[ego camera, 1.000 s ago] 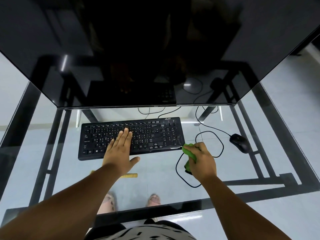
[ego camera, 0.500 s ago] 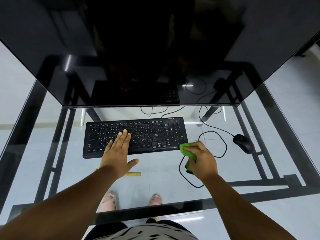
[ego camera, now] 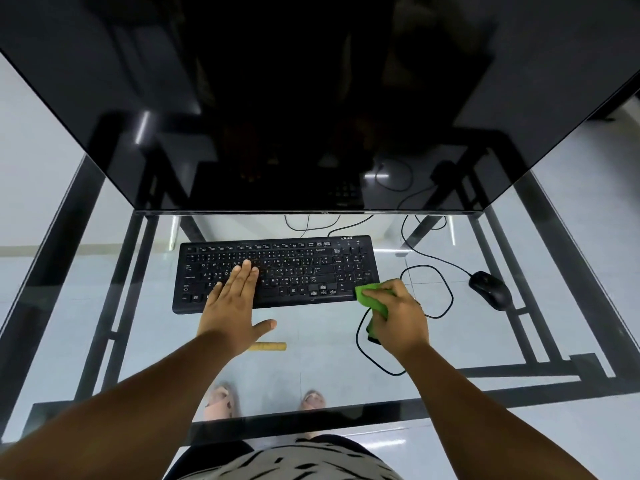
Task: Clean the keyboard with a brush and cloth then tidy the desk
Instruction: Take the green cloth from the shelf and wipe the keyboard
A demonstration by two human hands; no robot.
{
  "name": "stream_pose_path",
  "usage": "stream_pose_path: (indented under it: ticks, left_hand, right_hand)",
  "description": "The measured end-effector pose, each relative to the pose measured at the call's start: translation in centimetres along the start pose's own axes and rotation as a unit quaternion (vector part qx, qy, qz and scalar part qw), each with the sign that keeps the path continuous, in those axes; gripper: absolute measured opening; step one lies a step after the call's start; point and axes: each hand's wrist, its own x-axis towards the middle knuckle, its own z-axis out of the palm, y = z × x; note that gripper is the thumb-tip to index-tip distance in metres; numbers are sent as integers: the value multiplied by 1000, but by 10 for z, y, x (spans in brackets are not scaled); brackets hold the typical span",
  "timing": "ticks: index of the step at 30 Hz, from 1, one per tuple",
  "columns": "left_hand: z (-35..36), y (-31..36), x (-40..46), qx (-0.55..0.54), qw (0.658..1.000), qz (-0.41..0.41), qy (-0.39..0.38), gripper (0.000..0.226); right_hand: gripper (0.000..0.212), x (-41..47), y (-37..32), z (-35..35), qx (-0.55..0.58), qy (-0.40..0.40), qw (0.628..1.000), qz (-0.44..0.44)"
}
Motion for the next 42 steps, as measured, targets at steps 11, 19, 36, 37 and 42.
stream_pose_path:
  ticks: [11,19,36,37,42]
  left_hand:
    - [-1,-14,-8,0,1000,-25,-9,109]
    - [-2,-16,-9,-13,1000,-25,-14,109]
    - [-10,-30,-9,-118,991,-6,66,75]
    - [-10,-29,-9,-123,989,-3,78,71]
    - [-15,-18,-10,-192,971,22,137,43]
  right_hand:
    - [42,3,-24,11,-46,-51,995,-68]
    - [33,3,-58,34,-40,-108,982,-150]
    - [35,19,-25,-13,143,-199,955,168]
    - [29,21,-25,-15,125,-228,951,166]
    - [18,27,-26,-21,151,-236,952,124]
